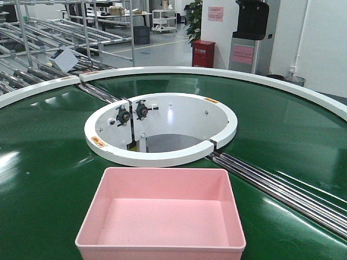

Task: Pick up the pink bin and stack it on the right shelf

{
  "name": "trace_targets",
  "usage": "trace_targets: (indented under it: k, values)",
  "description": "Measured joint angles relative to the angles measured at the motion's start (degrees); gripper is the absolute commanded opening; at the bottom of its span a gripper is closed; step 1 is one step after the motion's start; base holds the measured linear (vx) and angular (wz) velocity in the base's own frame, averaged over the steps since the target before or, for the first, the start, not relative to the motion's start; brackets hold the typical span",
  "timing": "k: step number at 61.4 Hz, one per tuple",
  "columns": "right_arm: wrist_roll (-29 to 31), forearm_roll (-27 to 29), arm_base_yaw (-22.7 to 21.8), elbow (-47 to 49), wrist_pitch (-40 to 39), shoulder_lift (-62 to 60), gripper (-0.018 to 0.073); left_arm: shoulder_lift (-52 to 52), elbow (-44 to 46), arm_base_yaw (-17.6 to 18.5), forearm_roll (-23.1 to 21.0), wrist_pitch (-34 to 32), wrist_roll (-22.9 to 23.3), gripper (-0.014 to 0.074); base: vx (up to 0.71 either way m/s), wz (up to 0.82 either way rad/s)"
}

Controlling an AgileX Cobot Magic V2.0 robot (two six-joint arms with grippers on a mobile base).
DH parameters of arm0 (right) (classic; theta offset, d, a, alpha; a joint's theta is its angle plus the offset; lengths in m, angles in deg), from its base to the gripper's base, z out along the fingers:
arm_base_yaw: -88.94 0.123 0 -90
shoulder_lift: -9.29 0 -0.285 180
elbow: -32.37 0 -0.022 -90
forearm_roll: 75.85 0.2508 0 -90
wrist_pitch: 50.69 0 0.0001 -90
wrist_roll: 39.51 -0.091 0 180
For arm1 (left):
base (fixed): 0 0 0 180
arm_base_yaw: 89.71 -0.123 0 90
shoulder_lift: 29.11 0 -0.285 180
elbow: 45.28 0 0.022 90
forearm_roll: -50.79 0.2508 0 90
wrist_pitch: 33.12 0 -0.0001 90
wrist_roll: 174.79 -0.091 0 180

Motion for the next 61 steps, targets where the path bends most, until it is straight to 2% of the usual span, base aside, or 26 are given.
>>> trace_targets:
  k: [30, 40, 51, 55, 61]
  values:
    - [0.0, 0.0, 0.0, 0.0, 0.0, 0.0, -0.0009, 0.0, 0.0, 0.0, 0.0, -0.1, 0.0, 0.0003, 0.0, 0.0]
    - [-0.5, 0.1, 0.0, 0.5, -3.6, 0.0, -0.0009, 0.0, 0.9, 0.0, -1.1, -3.0, 0.0, 0.0003, 0.0, 0.0]
    - [-0.1, 0.1, 0.0, 11.8, -2.2, 0.4, -0.0009, 0.2, 15.5, 0.0, -1.9, -2.6, 0.0, 0.0003, 0.0, 0.0]
    - [-0.1, 0.1, 0.0, 16.8, 0.0, 2.3, -0.0009, 1.5, 21.7, 0.0, -1.9, 0.1, 0.0, 0.0003, 0.0, 0.0]
    - [-0.1, 0.1, 0.0, 24.8, 6.6, 7.6, -0.0009, 6.1, 31.4, 0.0, -2.0, 8.2, 0.0, 0.0003, 0.0, 0.0]
